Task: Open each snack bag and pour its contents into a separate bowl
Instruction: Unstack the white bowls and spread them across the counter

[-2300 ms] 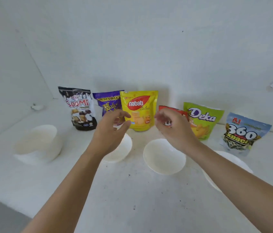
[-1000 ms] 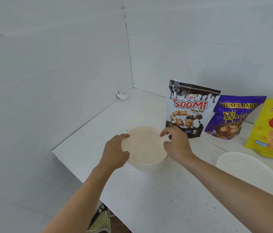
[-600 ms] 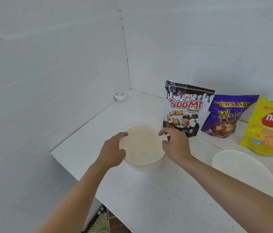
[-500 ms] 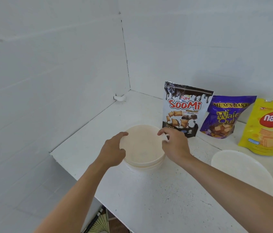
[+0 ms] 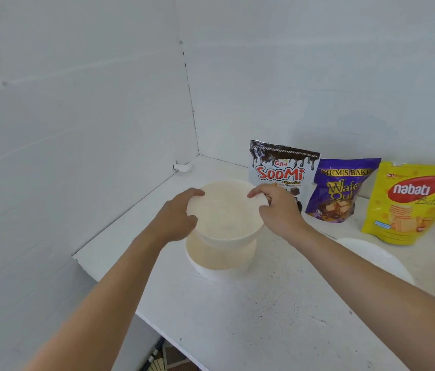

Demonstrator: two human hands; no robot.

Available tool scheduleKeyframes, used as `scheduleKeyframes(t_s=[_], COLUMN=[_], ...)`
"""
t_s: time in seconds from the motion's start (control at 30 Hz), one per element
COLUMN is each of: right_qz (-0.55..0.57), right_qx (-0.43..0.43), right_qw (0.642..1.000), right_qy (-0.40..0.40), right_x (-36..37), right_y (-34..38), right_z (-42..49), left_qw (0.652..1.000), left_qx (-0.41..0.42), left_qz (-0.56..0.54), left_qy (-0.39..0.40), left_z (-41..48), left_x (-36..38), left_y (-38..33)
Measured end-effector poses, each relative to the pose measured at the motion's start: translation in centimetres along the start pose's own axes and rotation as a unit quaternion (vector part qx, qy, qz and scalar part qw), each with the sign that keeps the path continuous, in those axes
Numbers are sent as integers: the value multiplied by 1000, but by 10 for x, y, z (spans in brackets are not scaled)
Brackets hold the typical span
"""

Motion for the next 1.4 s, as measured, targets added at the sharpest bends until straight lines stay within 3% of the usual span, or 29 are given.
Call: scheduleKeyframes(t_s=[0.13,0.27,0.47,0.9,1.4], right_qz=[72,36,49,19,-54], right_qx=[-14,-46,-14,63,136], right_qw=[995,988,981,984,986], right_qy=[-67,-145,-185,-163,-79], right_x=[-48,-94,-143,-173,-126], right_y=[14,20,1,-70,-142], right_z=[-10,-36,-85,-198,-301], left_qw=[996,991,983,977,973], left_qx=[46,92,143,128,58], left_qz=[-73,-96,-117,-146,-127], left_qy=[-18,-7,14,92,184], left_z=[-4,-10,-23,-90,-168], left_x=[-10,4,37,137,239], left_y=[-46,-87,-134,-161,-98])
Point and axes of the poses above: each hand's wrist, its own z-axis towards the middle knuckle, its own x-axis out of the palm, y = z × x, the point moved 9 cm from there along z, towards the middle knuckle, and after that the axes turned 3 degrees about y, right-handed, at the moved point
